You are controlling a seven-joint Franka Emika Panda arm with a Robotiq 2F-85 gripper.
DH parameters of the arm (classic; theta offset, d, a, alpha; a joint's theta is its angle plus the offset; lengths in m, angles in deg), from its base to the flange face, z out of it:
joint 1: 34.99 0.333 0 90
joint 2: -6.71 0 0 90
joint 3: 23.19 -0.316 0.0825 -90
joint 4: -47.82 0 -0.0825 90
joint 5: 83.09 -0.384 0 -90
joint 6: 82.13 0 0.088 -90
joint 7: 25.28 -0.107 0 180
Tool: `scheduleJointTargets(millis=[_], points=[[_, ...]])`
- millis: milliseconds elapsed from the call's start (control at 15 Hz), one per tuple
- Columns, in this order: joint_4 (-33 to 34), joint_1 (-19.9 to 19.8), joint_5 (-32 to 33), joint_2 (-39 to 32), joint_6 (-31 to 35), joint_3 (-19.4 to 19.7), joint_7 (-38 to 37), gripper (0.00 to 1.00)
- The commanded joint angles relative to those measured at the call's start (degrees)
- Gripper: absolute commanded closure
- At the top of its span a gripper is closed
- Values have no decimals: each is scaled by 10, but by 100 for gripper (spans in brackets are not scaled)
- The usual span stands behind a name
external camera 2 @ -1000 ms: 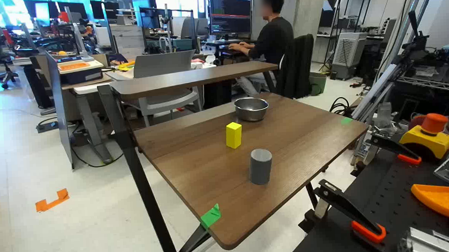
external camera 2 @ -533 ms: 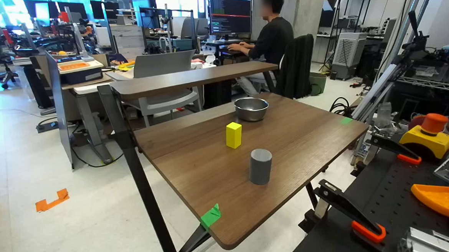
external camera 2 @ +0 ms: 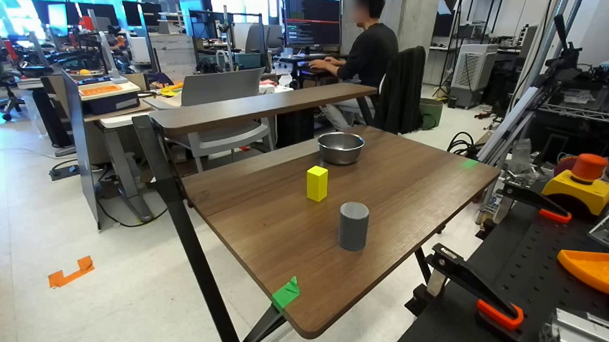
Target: Pick up the grey object from the table and put it in the pot
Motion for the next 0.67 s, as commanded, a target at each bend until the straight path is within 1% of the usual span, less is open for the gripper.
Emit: scheduleJointTargets(millis=[0, 200, 333, 467, 600], points=[[-47, 35, 6, -41, 84, -81, -59, 0], [-65, 60, 28, -117, 158, -156, -153, 0], [-60, 66, 50, -173, 189, -192, -216, 0], [-46, 73, 72, -229, 206, -211, -260, 0], [-29, 82, 92, -281, 223, -217, -282, 0]])
